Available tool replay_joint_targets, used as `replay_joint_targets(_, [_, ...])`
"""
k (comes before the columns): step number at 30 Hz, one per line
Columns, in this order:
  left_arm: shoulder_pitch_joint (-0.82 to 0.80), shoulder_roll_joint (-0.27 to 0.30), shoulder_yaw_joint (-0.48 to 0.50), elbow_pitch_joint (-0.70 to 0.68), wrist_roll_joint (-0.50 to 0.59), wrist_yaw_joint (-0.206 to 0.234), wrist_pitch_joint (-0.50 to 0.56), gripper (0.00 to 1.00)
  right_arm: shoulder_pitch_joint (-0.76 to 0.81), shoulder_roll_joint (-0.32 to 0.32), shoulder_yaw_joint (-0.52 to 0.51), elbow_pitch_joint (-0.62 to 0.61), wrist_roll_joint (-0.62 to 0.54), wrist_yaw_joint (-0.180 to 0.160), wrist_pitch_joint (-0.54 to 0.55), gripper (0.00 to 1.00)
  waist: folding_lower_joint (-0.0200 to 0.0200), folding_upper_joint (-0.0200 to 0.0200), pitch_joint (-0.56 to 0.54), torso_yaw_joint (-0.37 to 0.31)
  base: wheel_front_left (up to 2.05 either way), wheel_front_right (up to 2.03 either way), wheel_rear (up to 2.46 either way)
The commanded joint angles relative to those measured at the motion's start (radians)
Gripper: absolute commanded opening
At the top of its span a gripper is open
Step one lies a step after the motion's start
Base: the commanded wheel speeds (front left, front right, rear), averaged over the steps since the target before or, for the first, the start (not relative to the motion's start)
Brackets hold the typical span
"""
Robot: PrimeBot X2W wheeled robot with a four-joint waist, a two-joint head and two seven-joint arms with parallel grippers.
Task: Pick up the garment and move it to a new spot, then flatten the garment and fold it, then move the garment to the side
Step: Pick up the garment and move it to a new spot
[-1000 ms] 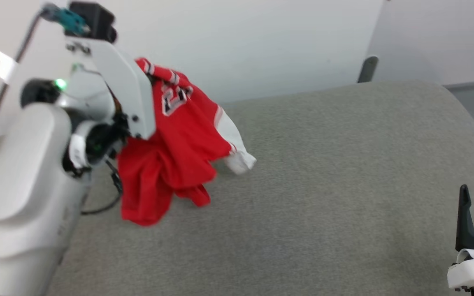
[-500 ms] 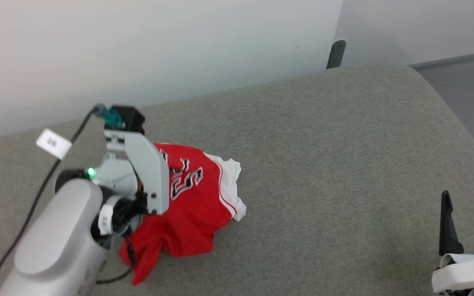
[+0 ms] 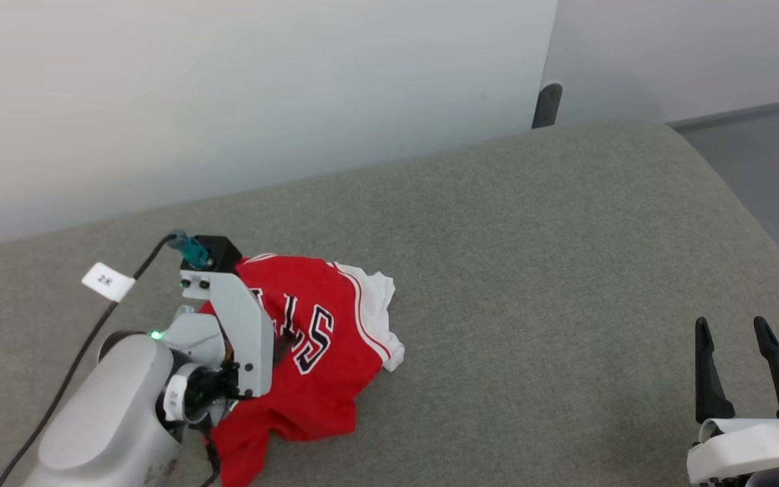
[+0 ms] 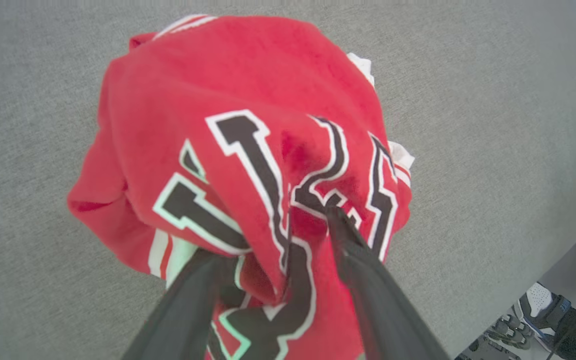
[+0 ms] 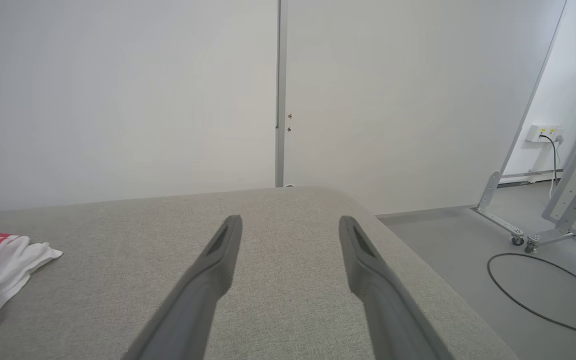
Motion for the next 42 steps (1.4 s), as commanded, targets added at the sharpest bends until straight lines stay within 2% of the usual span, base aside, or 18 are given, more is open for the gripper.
replay_joint_targets(1, [0.007, 0.001, 0.001, -0.004, -0.007, -0.007, -0.006, 1.00, 0.003, -0.008, 0.003, -0.002, -0.001, 0.000, 0.003, 1.00, 0.0000, 0.0000, -0.018, 0.014, 0.00, 0.00, 0.00])
replay_joint_targets(6, [0.020, 0.015, 0.014, -0.030, -0.012, -0.008, -0.022, 1.00, 0.016, -0.020, 0.012, -0.007, 0.005, 0.000, 0.010, 1.00, 0.0000, 0.0000, -0.044, 0.038, 0.00, 0.00, 0.00])
replay_joint_targets(11, [0.057, 0.049, 0.039, -0.098, 0.003, -0.008, -0.089, 1.00, 0.024, -0.024, 0.027, -0.016, 0.012, 0.000, 0.015, 1.00, 0.0000, 0.0000, -0.073, 0.072, 0.00, 0.00, 0.00])
replay_joint_targets(20, [0.194, 0.102, 0.129, -0.212, 0.025, -0.031, -0.353, 1.00, 0.033, -0.041, 0.056, 0.010, 0.035, 0.000, -0.001, 1.00, 0.0000, 0.0000, -0.110, 0.145, 0.00, 0.00, 0.00])
replay_joint_targets(25, [0.289, 0.116, 0.176, -0.229, 0.041, -0.068, -0.540, 1.00, 0.029, -0.051, 0.067, 0.033, 0.041, 0.000, -0.010, 1.00, 0.0000, 0.0000, -0.125, 0.178, 0.00, 0.00, 0.00])
replay_joint_targets(28, [0.350, 0.123, 0.199, -0.209, 0.050, -0.095, -0.654, 1.00, 0.029, -0.055, 0.071, 0.046, 0.044, 0.000, -0.012, 1.00, 0.0000, 0.0000, -0.134, 0.192, 0.00, 0.00, 0.00])
replay_joint_targets(33, [0.432, 0.108, 0.239, -0.152, 0.048, -0.112, -0.807, 1.00, 0.042, -0.061, 0.065, 0.055, 0.043, 0.000, -0.019, 1.00, 0.0000, 0.0000, -0.146, 0.217, 0.00, 0.00, 0.00])
replay_joint_targets(42, [0.515, 0.089, 0.286, -0.063, 0.056, -0.124, -0.976, 1.00, 0.059, -0.076, 0.061, 0.071, 0.046, 0.000, -0.024, 1.00, 0.0000, 0.0000, -0.157, 0.242, 0.00, 0.00, 0.00])
